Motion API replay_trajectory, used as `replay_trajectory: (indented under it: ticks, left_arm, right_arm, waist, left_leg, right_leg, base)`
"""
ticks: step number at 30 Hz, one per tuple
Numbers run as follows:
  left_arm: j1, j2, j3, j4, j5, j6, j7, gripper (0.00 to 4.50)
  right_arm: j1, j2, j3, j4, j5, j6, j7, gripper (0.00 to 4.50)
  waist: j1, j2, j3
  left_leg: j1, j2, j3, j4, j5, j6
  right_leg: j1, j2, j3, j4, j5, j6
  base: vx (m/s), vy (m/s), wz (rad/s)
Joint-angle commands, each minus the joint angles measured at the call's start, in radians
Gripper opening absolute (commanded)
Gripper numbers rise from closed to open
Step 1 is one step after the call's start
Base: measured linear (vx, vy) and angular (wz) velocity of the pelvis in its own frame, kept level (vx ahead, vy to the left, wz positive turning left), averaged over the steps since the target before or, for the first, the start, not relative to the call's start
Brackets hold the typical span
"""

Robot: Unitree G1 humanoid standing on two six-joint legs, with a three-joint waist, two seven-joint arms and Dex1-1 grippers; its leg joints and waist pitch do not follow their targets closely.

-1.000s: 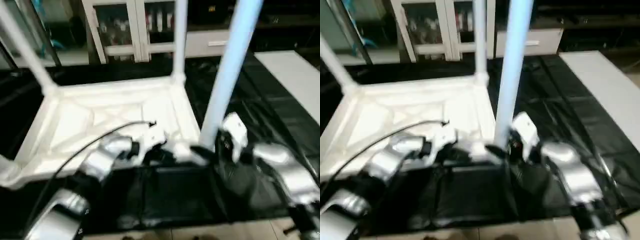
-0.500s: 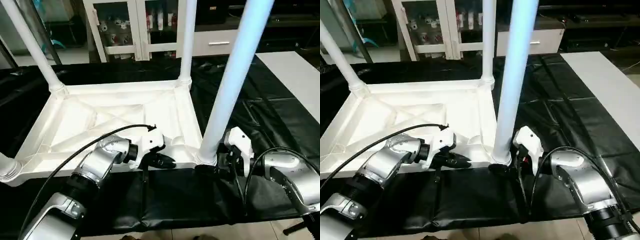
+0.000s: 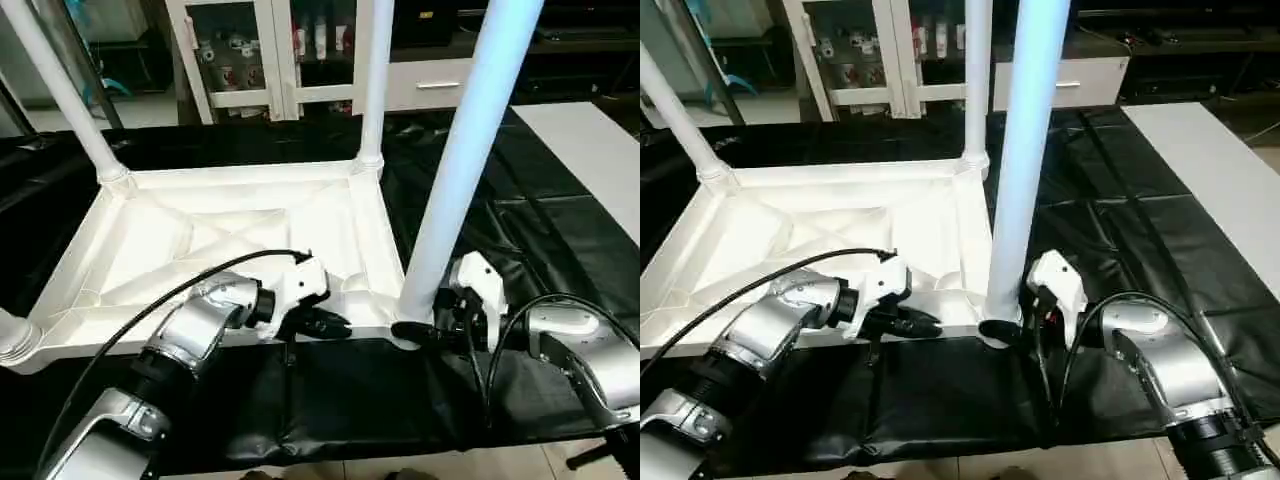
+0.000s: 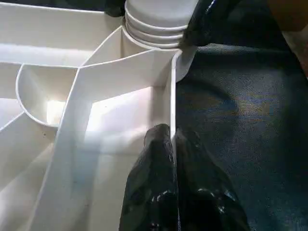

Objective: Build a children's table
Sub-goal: Rotate leg to tighten

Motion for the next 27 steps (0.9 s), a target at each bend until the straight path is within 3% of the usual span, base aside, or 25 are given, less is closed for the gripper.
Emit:
replay_trajectory:
  ticks: [1, 6, 9, 10, 12, 14, 15, 18, 19, 20, 22, 24, 27]
  left_arm:
    - [-0.004, -0.003, -0.008, -0.037, -0.014, 0.001, -0.019, 0.00]
    - [0.000, -0.003, -0.012, -0.041, -0.010, 0.005, -0.017, 0.00]
    - [-0.005, -0.010, -0.011, -0.027, 0.003, 0.004, 0.008, 0.00]
    - [-0.007, -0.013, -0.011, -0.022, 0.006, 0.002, 0.016, 0.00]
    - [-0.038, -0.060, 0.000, 0.044, 0.031, -0.001, 0.101, 0.00]
    - [-0.063, -0.096, 0.007, 0.095, 0.044, 0.001, 0.159, 0.00]
    - [-0.082, -0.124, 0.014, 0.130, 0.051, 0.003, 0.204, 0.00]
    - [-0.110, -0.163, 0.027, 0.180, 0.056, 0.008, 0.266, 0.00]
    - [-0.136, -0.198, 0.047, 0.226, 0.058, 0.017, 0.341, 0.00]
    - [-0.186, -0.264, 0.087, 0.315, 0.060, 0.044, 0.489, 0.00]
    - [-0.211, -0.296, 0.115, 0.363, 0.066, 0.051, 0.567, 0.00]
    - [-0.267, -0.339, 0.148, 0.469, 0.092, 0.034, 0.736, 0.00]
    - [-0.301, -0.358, 0.164, 0.526, 0.106, 0.001, 0.818, 0.00]
  right_arm:
    - [-0.001, 0.014, 0.008, -0.015, 0.014, 0.010, 0.022, 2.74]
    - [0.002, 0.027, 0.011, -0.008, 0.005, 0.008, 0.002, 2.72]
    - [-0.028, 0.077, -0.006, 0.055, -0.047, -0.011, -0.121, 2.72]
    - [-0.034, 0.089, -0.011, 0.069, -0.056, -0.016, -0.146, 2.72]
    - [-0.084, 0.195, -0.061, 0.157, -0.082, -0.017, -0.338, 2.72]
    - [-0.115, 0.257, -0.089, 0.205, -0.091, -0.012, -0.448, 2.72]
    - [-0.130, 0.295, -0.099, 0.224, -0.084, -0.004, -0.491, 2.72]
    - [-0.151, 0.347, -0.112, 0.251, -0.078, 0.007, -0.548, 2.72]
    - [-0.172, 0.384, -0.122, 0.286, -0.092, 0.006, -0.616, 2.72]
    - [-0.222, 0.456, -0.149, 0.372, -0.106, -0.003, -0.751, 2.72]
    - [-0.252, 0.490, -0.164, 0.425, -0.116, -0.015, -0.819, 2.72]
    - [-0.324, 0.531, -0.169, 0.545, -0.180, -0.060, -0.985, 2.71]
    - [-0.376, 0.566, -0.183, 0.628, -0.194, -0.100, -1.070, 2.71]
  waist:
    - [0.000, -0.024, -0.062]
    - [-0.001, -0.024, -0.063]
    - [-0.004, -0.023, -0.062]
    - [-0.007, -0.027, -0.061]
    - [-0.024, -0.028, -0.058]
    - [-0.038, -0.026, -0.058]
    - [-0.051, -0.029, -0.056]
    - [-0.059, -0.030, -0.057]
    - [-0.060, -0.029, -0.058]
    - [-0.070, -0.027, -0.056]
    - [-0.070, -0.028, -0.058]
    - [-0.072, -0.026, -0.059]
    - [-0.072, -0.028, -0.066]
  left_leg:
    - [0.021, 0.070, -0.037, -0.086, -0.316, 0.059]
    - [0.021, 0.070, -0.037, -0.085, -0.305, 0.063]
    - [0.019, 0.069, -0.037, -0.086, -0.305, 0.056]
    - [0.017, 0.069, -0.038, -0.087, -0.308, 0.053]
    - [0.014, 0.064, -0.042, -0.089, -0.352, 0.027]
    - [0.026, 0.060, -0.044, -0.087, -0.408, -0.003]
    - [0.023, 0.058, -0.048, -0.088, -0.429, -0.013]
    - [0.024, 0.059, -0.048, -0.088, -0.439, -0.004]
    - [0.024, 0.058, -0.048, -0.087, -0.438, -0.003]
    - [0.026, 0.054, -0.045, -0.084, -0.446, -0.012]
    - [0.036, 0.051, -0.048, -0.079, -0.469, -0.025]
    - [0.024, 0.052, -0.050, -0.082, -0.443, -0.014]
    - [0.020, 0.051, -0.046, -0.081, -0.407, 0.017]
  right_leg:
    - [0.038, -0.044, 0.037, -0.070, -0.337, -0.221]
    - [0.038, -0.044, 0.037, -0.069, -0.331, -0.222]
    - [0.036, -0.043, 0.036, -0.068, -0.333, -0.223]
    - [0.037, -0.042, 0.035, -0.069, -0.339, -0.221]
    - [0.037, -0.041, 0.030, -0.072, -0.401, -0.203]
    - [0.026, -0.040, 0.028, -0.080, -0.462, -0.186]
    - [0.026, -0.041, 0.026, -0.085, -0.485, -0.175]
    - [0.025, -0.042, 0.027, -0.090, -0.482, -0.170]
    - [0.025, -0.042, 0.027, -0.088, -0.477, -0.171]
    - [0.016, -0.039, 0.027, -0.087, -0.487, -0.178]
    - [0.015, -0.040, 0.021, -0.094, -0.525, -0.172]
    - [0.022, -0.042, 0.021, -0.095, -0.492, -0.168]
    - [0.029, -0.044, 0.022, -0.093, -0.415, -0.183]
  base:
    - [0.000, 0.000, 0.00]
    - [0.000, 0.000, 0.00]
    - [0.000, 0.000, 0.00]
    - [0.000, 0.000, 0.00]
    - [0.000, 0.000, 0.00]
    - [0.000, 0.000, 0.00]
    - [0.000, 0.000, 0.00]
    - [0.000, 0.000, 0.00]
    - [0.000, 0.000, 0.00]
    - [0.000, 0.000, 0.00]
    - [0.000, 0.000, 0.00]
    - [0.000, 0.000, 0.00]
    - [0.000, 0.000, 0.00]
